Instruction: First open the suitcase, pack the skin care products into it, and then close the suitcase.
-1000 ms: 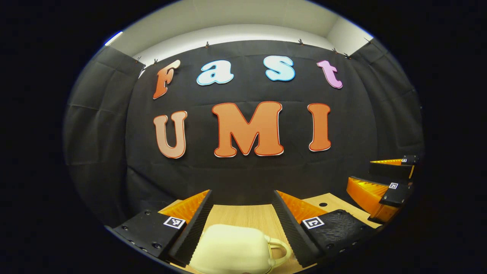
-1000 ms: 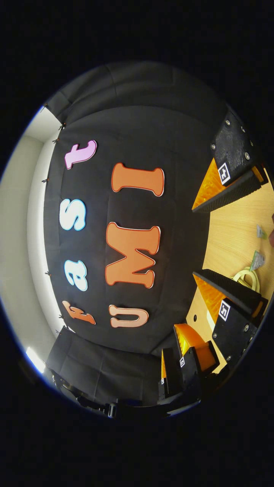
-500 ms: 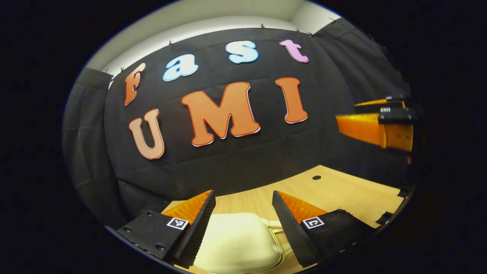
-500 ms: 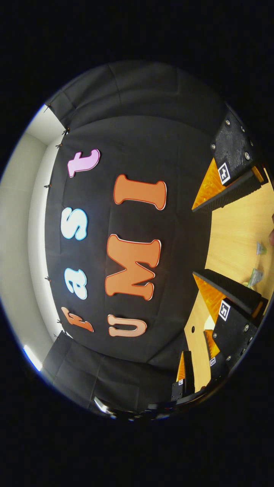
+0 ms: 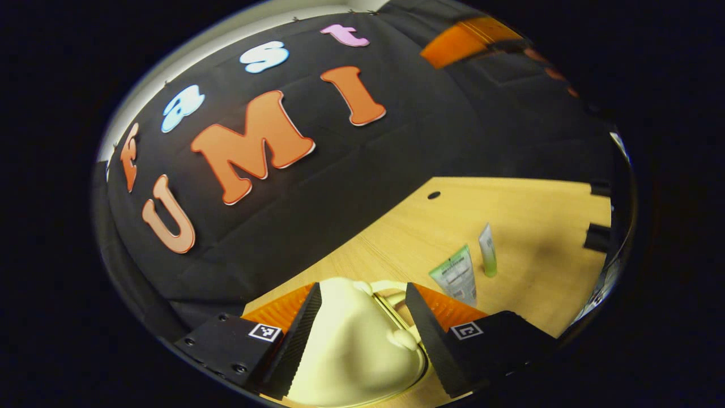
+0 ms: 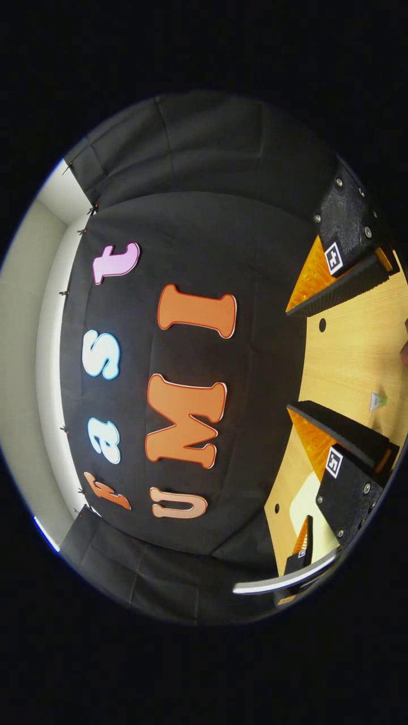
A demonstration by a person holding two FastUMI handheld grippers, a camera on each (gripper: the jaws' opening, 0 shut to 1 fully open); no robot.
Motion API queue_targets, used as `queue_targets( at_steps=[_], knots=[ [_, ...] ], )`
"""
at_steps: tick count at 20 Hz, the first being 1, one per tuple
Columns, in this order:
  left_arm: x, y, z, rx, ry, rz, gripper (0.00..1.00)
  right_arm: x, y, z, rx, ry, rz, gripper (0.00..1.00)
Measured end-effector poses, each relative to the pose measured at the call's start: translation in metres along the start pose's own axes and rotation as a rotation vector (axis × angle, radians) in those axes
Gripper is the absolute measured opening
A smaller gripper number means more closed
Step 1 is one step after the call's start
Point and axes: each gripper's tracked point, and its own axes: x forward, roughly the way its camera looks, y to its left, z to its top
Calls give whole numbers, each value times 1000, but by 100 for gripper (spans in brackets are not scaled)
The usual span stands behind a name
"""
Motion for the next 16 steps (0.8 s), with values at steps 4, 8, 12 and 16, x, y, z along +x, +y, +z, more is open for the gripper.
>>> queue_targets(
  at_steps=[4,8,12,16],
  knots=[
    [8,-21,-29,148,48,-41,89,-2,-14,-11,1,12,6,94],
    [3,-44,-15,268,25,-71,85,1,-20,-24,8,37,19,95],
    [11,-59,-23,386,87,-55,75,5,-26,-22,11,23,29,94],
    [27,-66,-41,471,171,-54,71,5,-32,-24,24,20,33,94]
  ],
)
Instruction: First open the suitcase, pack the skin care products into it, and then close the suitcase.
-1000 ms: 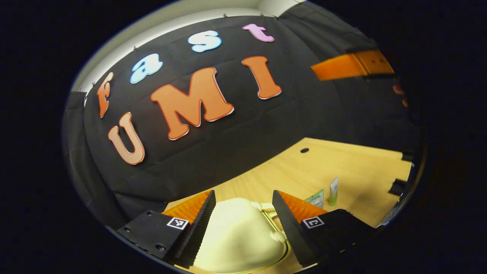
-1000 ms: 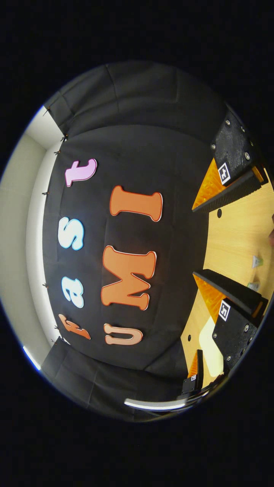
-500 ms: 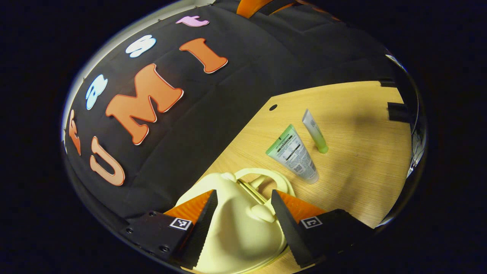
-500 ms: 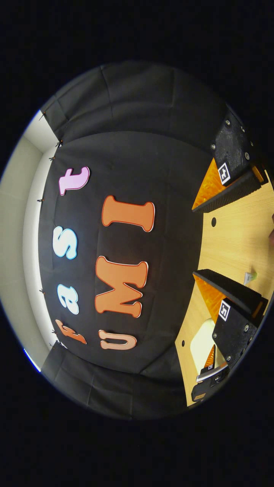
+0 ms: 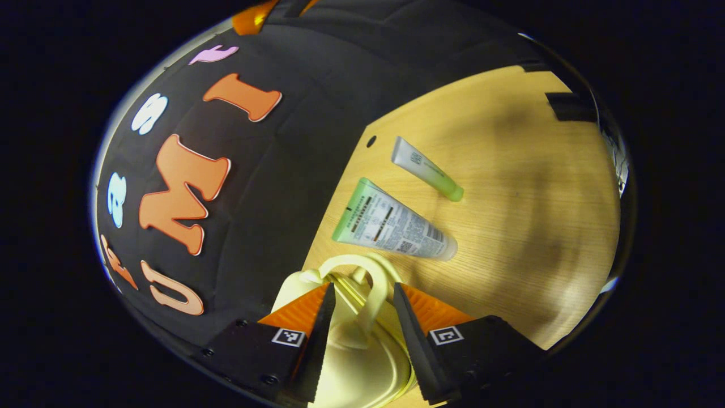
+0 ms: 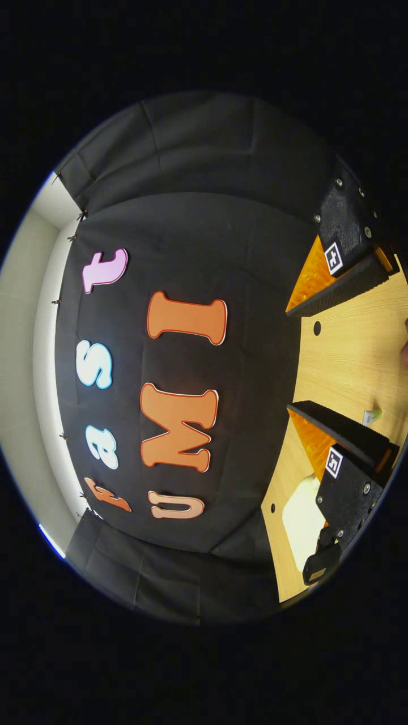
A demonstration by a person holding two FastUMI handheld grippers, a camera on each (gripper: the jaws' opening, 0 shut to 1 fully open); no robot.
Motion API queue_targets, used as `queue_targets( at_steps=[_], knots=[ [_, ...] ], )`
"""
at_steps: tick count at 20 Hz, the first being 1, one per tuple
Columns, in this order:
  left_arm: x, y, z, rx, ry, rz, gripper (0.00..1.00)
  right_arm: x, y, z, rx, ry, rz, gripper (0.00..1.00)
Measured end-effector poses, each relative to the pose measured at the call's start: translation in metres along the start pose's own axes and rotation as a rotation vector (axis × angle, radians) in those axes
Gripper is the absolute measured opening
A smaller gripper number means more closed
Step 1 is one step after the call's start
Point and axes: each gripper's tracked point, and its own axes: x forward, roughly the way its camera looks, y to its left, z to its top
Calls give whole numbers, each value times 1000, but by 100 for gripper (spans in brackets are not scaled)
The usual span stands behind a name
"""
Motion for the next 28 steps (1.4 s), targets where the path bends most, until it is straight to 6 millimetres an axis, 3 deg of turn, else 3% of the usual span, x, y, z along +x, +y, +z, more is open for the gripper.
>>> queue_targets(
  at_steps=[1,4,5,7,8,10,14,18,19,20,21,28],
  knots=[
    [4,2,-3,-5,16,10,64,0,-3,-2,1,3,-4,94],
    [10,4,-8,6,55,20,63,-1,-5,-8,23,16,4,94],
    [9,2,-7,21,66,22,41,0,-5,-10,25,21,4,94],
    [19,-3,0,54,75,19,23,-1,-7,-9,25,16,3,94],
    [13,-4,-7,35,90,9,16,-1,-8,-8,24,11,4,94],
    [6,6,-6,-48,85,16,18,-1,-8,-8,20,9,4,94],
    [-23,58,4,-202,32,99,15,1,-3,-11,24,12,10,94],
    [-55,119,-11,-386,-6,217,15,7,20,-13,16,31,35,94],
    [-51,138,-16,-421,-23,254,15,9,28,-11,14,32,41,94],
    [-80,156,-26,-446,-24,316,15,10,37,-7,12,31,48,94],
    [-74,168,-34,-473,-23,323,1,11,47,-4,9,28,52,94],
    [-120,243,-121,-686,-64,420,1,24,137,21,8,22,99,94]
  ],
)
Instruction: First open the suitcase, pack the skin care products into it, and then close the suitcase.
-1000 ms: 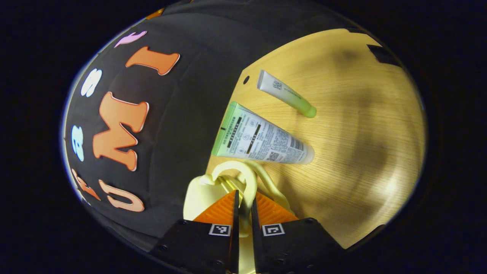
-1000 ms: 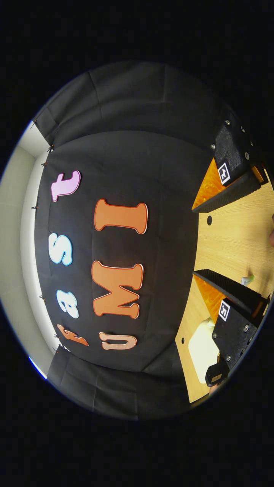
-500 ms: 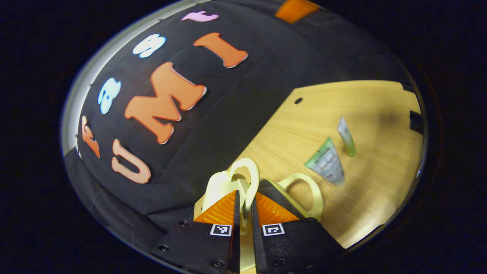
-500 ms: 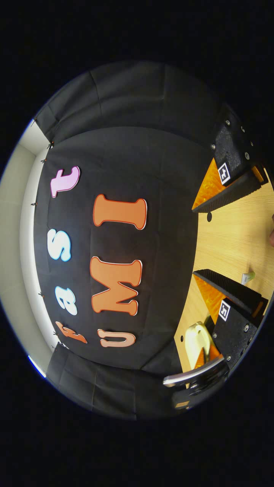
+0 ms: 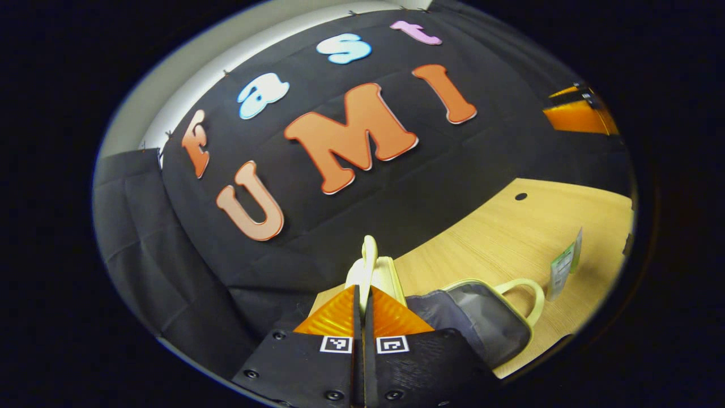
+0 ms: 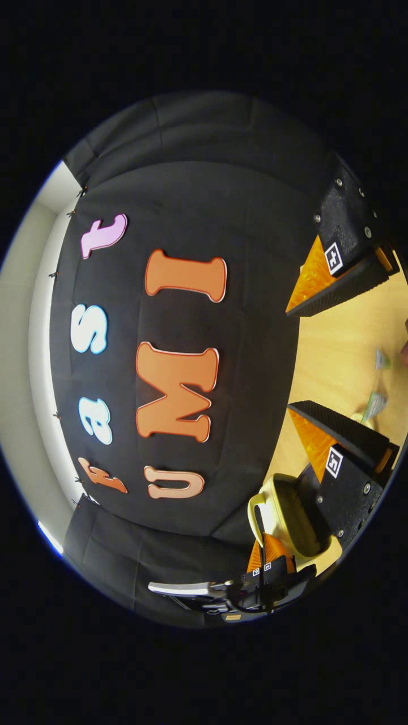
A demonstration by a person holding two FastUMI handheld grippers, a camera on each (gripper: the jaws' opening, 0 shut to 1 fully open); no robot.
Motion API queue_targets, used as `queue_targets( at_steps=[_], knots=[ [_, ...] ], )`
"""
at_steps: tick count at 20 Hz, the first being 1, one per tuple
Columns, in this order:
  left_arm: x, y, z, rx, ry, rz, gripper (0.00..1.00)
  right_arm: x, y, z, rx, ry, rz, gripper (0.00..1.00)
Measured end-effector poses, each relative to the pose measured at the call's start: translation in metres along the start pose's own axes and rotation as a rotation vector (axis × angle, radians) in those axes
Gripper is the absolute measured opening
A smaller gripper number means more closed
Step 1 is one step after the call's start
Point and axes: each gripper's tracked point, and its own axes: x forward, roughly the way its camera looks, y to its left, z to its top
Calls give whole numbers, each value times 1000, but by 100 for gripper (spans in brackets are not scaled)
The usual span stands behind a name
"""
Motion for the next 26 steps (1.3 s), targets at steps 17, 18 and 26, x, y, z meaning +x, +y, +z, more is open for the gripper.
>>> queue_targets(
  at_steps=[17,18,26],
  knots=[
    [77,179,-276,-142,302,25,1,24,137,-1,-46,66,-32,94],
    [80,176,-293,-149,331,16,1,23,134,-2,-50,69,-44,94],
    [77,179,-339,-65,440,111,21,20,107,-19,-63,112,-88,95]
  ],
)
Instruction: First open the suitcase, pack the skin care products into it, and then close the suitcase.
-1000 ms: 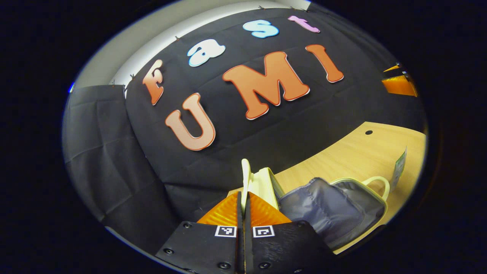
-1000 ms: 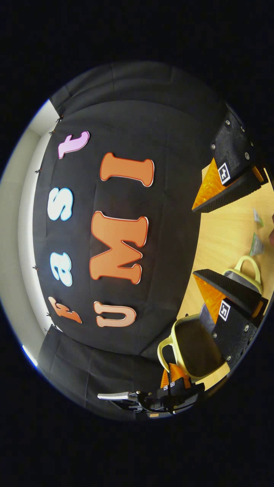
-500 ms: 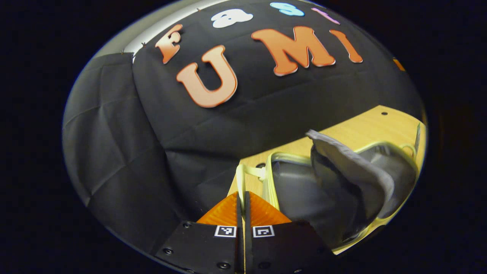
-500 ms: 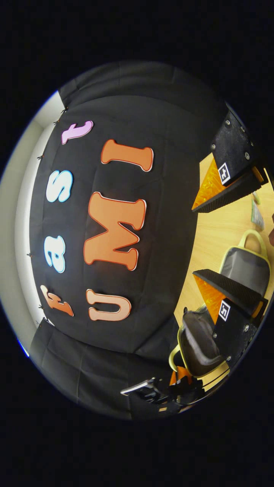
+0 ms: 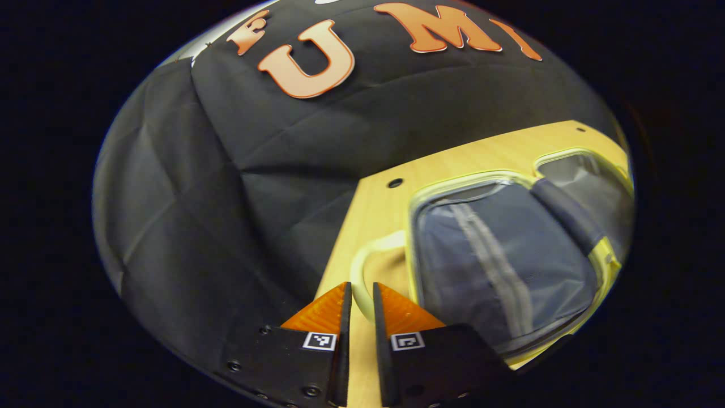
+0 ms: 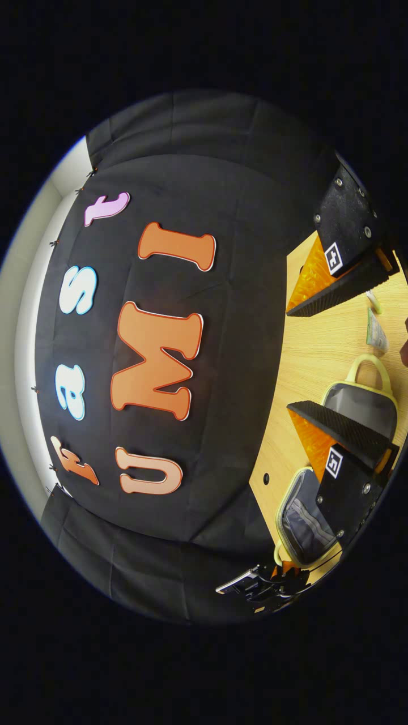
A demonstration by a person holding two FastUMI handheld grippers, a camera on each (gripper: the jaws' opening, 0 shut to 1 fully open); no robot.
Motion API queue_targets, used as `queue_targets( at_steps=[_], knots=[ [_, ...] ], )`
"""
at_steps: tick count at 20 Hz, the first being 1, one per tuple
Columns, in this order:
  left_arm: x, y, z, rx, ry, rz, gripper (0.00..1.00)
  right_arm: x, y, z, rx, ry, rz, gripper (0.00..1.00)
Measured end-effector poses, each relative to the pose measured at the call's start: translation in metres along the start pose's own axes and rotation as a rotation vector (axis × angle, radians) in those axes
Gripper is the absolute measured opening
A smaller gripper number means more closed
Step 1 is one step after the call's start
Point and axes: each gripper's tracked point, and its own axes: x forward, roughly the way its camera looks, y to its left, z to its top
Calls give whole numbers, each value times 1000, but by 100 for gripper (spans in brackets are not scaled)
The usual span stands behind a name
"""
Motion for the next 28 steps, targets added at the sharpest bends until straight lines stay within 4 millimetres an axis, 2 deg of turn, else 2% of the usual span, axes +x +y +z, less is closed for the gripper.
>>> queue_targets(
  at_steps=[2,4,6,8,9,10,11,14,15,16,19,20,23,28],
  knots=[
    [-18,-14,22,-6,-21,-17,23,0,-7,0,-5,-6,7,94],
    [-48,-42,51,-25,-78,-53,23,0,-16,-4,-3,-5,22,95],
    [-73,-83,76,-50,-117,-108,41,-2,-29,-9,1,4,32,94],
    [-95,-118,102,-50,-154,-145,46,-4,-43,-15,6,9,45,95],
    [-106,-133,116,-47,-175,-157,52,-6,-51,-18,7,11,49,94],
    [-118,-149,129,-45,-200,-176,62,-6,-58,-20,8,12,54,94],
    [-129,-163,139,-48,-222,-188,65,-7,-64,-22,7,12,56,94],
    [-154,-200,158,-71,-265,-240,79,-11,-87,-28,4,9,60,95],
    [-160,-213,166,-77,-272,-260,88,-13,-96,-32,2,12,60,94],
    [-167,-224,170,-81,-282,-271,84,-13,-103,-35,3,14,58,95],
    [-184,-265,184,-104,-309,-336,96,-16,-124,-46,8,26,54,94],
    [-191,-280,186,-108,-315,-362,93,-17,-129,-51,10,32,56,94],
    [-210,-324,194,-108,-333,-424,94,-20,-146,-63,-5,45,60,94],
    [-235,-398,192,-102,-351,-530,94,-25,-171,-86,-38,59,70,95]
  ],
)
